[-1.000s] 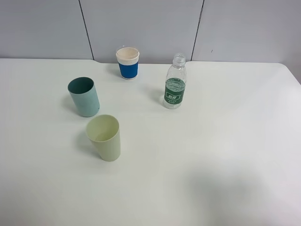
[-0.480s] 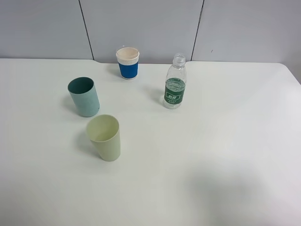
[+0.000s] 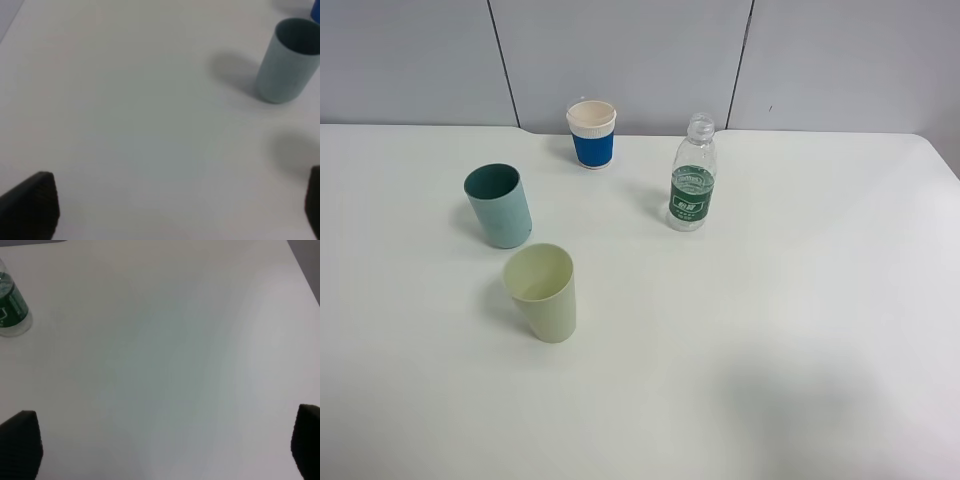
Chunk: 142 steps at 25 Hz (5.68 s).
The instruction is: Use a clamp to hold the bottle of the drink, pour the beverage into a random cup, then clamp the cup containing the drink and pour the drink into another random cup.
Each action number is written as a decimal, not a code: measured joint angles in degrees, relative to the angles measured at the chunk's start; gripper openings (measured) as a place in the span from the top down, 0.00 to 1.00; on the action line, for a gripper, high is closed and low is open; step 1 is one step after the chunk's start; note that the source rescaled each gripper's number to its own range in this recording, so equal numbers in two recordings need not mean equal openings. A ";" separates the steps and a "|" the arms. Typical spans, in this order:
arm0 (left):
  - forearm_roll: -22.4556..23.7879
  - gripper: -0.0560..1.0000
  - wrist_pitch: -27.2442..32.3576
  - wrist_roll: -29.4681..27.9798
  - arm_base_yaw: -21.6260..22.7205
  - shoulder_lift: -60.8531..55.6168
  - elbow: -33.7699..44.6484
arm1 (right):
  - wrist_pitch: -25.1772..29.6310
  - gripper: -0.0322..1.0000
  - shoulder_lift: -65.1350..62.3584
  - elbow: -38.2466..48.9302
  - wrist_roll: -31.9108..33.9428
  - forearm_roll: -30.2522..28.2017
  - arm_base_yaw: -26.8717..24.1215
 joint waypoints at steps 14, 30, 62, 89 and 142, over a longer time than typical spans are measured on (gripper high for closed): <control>0.00 0.00 0.00 0.00 0.00 0.00 0.00 | 0.00 0.00 0.00 0.00 0.00 0.00 0.00; 0.98 0.00 0.00 -0.95 0.00 0.00 0.00 | 0.00 0.00 0.00 0.00 0.00 0.00 0.00; 3.42 0.00 -3.94 1.52 -10.34 16.94 -1.27 | 0.00 0.00 0.00 0.00 0.00 0.00 0.00; -4.56 0.00 -27.03 18.34 -36.06 45.35 6.86 | 0.00 0.00 0.00 0.00 0.00 0.00 0.00; 0.30 0.00 -128.94 5.60 -36.12 102.59 29.04 | 0.00 0.00 0.00 0.00 0.00 0.00 0.00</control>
